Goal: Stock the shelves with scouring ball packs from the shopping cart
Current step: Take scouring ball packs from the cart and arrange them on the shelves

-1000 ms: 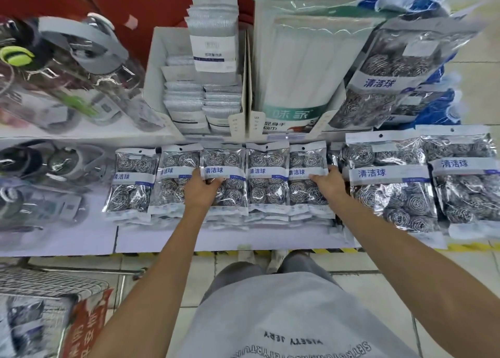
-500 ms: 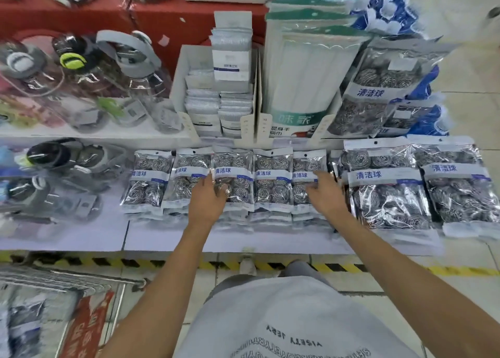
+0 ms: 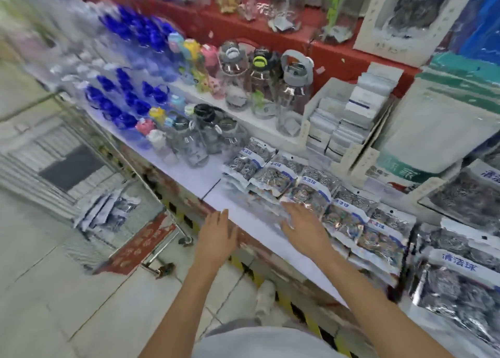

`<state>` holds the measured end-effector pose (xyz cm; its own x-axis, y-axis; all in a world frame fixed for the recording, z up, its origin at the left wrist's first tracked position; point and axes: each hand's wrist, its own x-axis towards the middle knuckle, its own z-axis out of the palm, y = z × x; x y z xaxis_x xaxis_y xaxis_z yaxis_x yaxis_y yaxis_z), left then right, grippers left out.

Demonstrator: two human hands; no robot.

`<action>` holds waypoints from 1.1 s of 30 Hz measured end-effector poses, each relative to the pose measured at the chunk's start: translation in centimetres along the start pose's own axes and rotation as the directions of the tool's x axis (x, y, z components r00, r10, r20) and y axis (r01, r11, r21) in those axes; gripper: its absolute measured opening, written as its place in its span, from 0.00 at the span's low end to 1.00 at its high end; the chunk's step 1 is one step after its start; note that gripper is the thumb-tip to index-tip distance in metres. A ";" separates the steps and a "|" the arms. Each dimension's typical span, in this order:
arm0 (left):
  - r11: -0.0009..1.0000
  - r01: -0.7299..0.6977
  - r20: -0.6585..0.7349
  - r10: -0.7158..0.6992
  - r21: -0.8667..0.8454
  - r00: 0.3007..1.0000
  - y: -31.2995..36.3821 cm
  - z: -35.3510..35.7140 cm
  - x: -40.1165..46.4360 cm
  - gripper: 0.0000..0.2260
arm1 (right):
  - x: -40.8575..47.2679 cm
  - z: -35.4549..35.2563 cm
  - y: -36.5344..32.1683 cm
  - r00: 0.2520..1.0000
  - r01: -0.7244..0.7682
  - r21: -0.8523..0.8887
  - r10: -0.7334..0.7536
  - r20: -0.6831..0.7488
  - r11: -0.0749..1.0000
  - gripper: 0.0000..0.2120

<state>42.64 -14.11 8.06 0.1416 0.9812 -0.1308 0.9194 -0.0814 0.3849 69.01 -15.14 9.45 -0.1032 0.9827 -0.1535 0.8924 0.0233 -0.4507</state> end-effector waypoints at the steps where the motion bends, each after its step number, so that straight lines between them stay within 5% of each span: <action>1: 0.999 0.048 -0.029 -0.049 -0.026 0.998 -1.6 -0.3 -1.5 0.24 | 0.5 0.8 -1.6 0.999 0.036 -0.001 -0.036 -0.001 0.999 0.27; 8: 0.918 0.375 -0.120 -0.390 -0.128 0.913 -11.5 -3.2 -10.5 0.23 | 2.8 6.9 -12.8 0.942 0.309 0.057 -0.314 0.119 0.949 0.24; 16: 0.786 0.523 -0.242 -0.605 -0.329 0.758 -21.1 -6.1 -14.3 0.17 | 6.0 13.2 -22.9 0.858 0.414 0.045 -0.407 0.314 0.909 0.25; 26: 0.714 0.580 -0.134 -0.668 -0.391 0.732 -33.9 -9.9 -12.4 0.21 | 12.5 20.2 -36.3 0.848 0.337 0.094 -0.346 0.402 0.937 0.23; 33: 0.684 0.616 -0.005 -0.671 -0.390 0.742 -41.5 -11.0 -7.2 0.22 | 20.1 24.8 -43.1 0.857 0.144 0.206 -0.226 0.464 0.968 0.23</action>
<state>-0.57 -15.86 3.11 -0.5134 0.7833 -0.3504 0.5736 0.6170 0.5389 17.60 -0.89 3.99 -0.4940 0.7516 -0.4372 0.7585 0.1266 -0.6393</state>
